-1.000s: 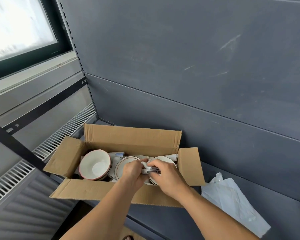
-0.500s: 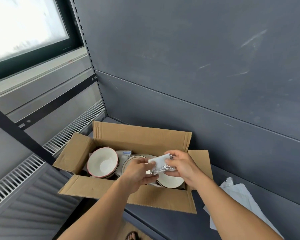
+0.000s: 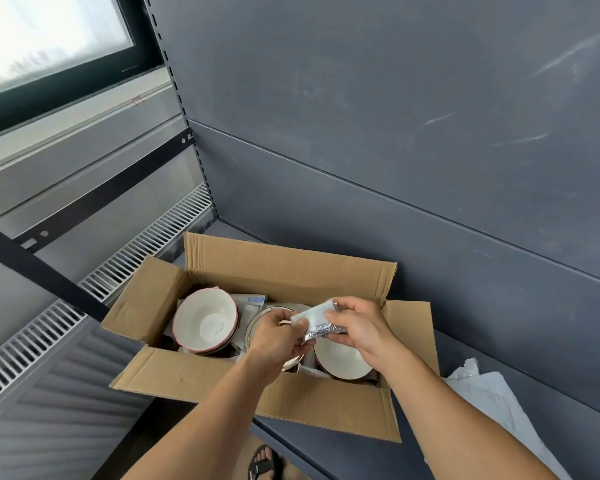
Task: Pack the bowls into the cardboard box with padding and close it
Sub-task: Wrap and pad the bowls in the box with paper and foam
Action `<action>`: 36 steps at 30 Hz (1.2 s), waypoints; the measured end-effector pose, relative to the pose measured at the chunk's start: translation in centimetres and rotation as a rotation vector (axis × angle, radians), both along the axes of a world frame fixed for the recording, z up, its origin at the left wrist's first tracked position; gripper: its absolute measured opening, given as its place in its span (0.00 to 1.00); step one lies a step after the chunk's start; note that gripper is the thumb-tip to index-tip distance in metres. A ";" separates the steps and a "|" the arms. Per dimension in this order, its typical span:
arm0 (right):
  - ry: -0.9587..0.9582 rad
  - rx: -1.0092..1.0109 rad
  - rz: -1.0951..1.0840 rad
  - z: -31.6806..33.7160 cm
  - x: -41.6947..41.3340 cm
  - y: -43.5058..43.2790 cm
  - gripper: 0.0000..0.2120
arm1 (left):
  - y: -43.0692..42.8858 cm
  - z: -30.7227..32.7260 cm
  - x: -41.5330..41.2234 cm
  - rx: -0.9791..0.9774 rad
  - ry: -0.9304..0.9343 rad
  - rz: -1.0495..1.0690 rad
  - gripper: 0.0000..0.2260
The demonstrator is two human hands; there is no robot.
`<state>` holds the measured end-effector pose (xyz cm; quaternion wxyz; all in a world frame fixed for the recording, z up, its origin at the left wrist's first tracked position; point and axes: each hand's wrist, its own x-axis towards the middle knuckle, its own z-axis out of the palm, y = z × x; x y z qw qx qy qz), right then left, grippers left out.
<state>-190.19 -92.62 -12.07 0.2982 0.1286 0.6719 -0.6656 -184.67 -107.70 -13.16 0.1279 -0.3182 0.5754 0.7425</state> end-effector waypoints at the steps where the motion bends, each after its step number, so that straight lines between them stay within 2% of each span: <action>1: 0.000 0.014 0.024 -0.2 -0.2 0.0 0.11 | -0.1 -0.1 -0.1 -0.007 0.001 -0.003 0.07; 4: -0.002 0.048 0.099 -0.7 -0.8 0.0 0.12 | -0.2 -0.6 -0.3 -0.064 0.002 -0.008 0.07; 9: 0.006 0.076 0.108 -1.7 -1.5 -0.1 0.07 | -0.2 -0.9 -0.5 -0.092 0.018 -0.026 0.08; 12: 0.064 0.168 0.101 -2.2 -2.1 -0.2 0.06 | -0.4 -1.2 -0.7 -0.110 0.011 -0.066 0.11; 14: 0.139 0.272 0.068 -2.6 -2.7 0.1 0.07 | -0.8 -2.1 -0.9 -0.392 0.014 -0.200 0.15; 17: 0.237 0.431 0.015 -2.9 -3.5 0.8 0.10 | -1.5 -3.0 -0.8 -0.849 0.019 -0.508 0.21; 21: 0.308 0.537 0.013 -3.0 -3.6 0.8 0.13 | -0.7 -4.0 -0.6 -1.015 0.009 -0.724 0.25; 24: 0.326 0.566 0.048 -2.9 -3.2 0.3 0.11 | 0.0 -4.4 -1.1 -1.101 -0.040 -0.846 0.25; 28: 0.340 0.596 0.115 -3.0 -3.2 -0.3 0.08 | 0.7 -4.6 -1.5 -1.184 -0.045 -0.821 0.20; 36: 0.465 0.696 0.234 -3.0 -3.5 -2.1 0.12 | 0.9 -4.8 -1.6 -1.219 -0.031 -0.731 0.14</action>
